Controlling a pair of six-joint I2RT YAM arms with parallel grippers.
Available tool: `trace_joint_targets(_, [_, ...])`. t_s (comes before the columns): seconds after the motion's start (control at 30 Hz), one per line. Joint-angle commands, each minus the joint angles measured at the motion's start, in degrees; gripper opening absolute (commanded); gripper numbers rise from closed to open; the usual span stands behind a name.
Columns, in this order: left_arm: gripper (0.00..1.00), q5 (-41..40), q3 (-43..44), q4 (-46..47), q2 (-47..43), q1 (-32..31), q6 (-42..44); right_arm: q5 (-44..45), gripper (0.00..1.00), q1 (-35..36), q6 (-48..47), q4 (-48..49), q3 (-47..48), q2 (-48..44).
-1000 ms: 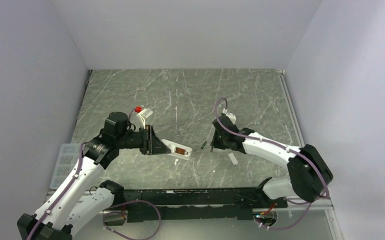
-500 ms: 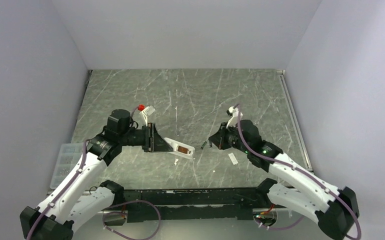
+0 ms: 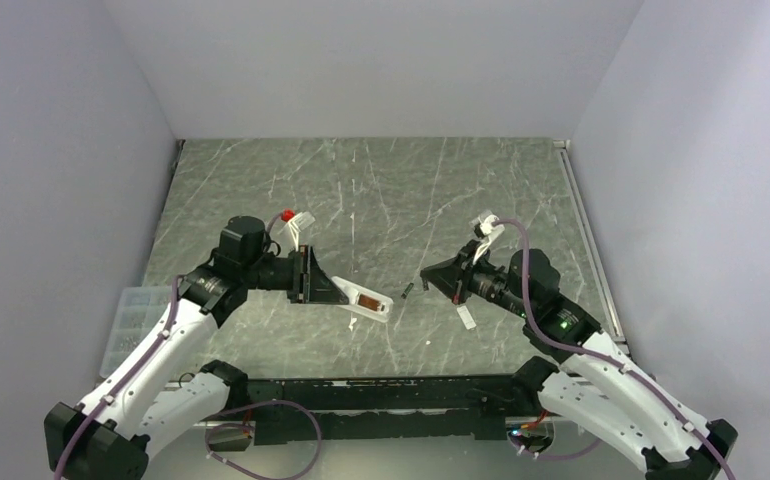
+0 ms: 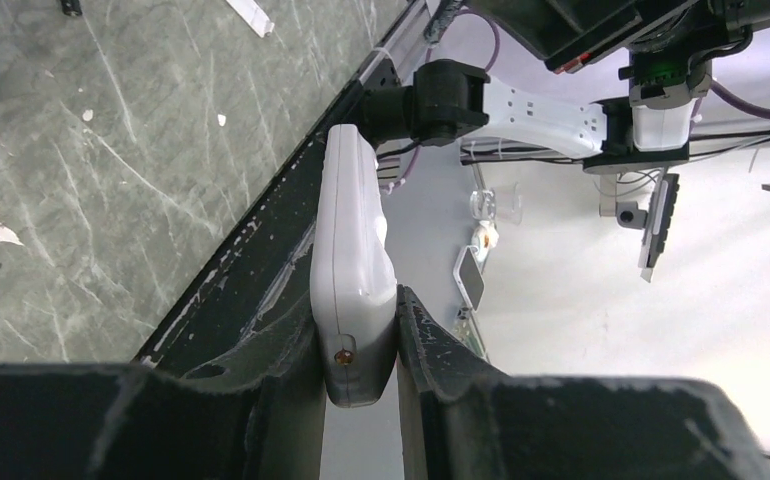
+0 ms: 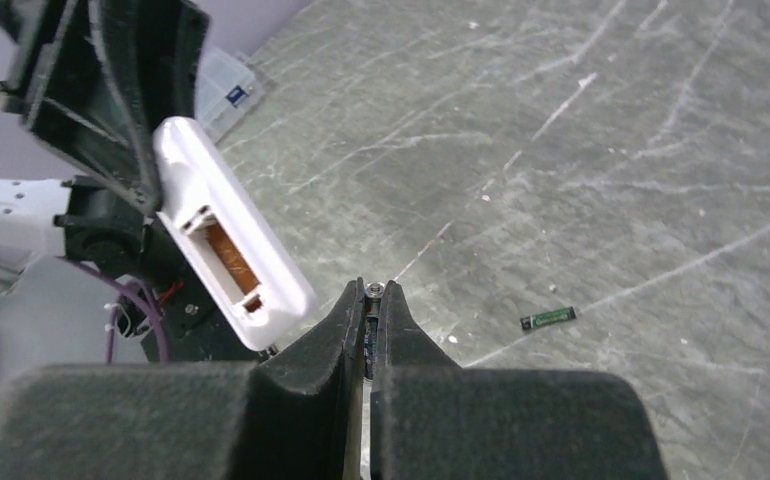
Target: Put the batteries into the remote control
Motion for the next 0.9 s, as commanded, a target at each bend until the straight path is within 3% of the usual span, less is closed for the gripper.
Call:
trace_joint_targets(0.0, [0.0, 4.52, 1.38, 2.41, -0.08, -0.14, -0.17, -7.7, 0.0, 0.31, -3.18, 4.79, 4.28, -0.03])
trace_joint_targets(0.23, [0.0, 7.9, 1.9, 2.37, -1.33, -0.14, -0.32, -14.86, 0.0, 2.94, -2.22, 13.1, 6.01, 2.38])
trace_joint_targets(0.53, [0.0, 9.43, 1.13, 2.33, -2.05, -0.14, -0.2, -7.36, 0.0, 19.39, -12.2, 15.18, 11.18, 9.28])
trace_joint_targets(0.87, [0.0, 11.7, 1.65, 1.59, -1.78, -0.14, 0.88, -5.48, 0.0, 24.85, -21.73, 14.17, 14.42, 15.19])
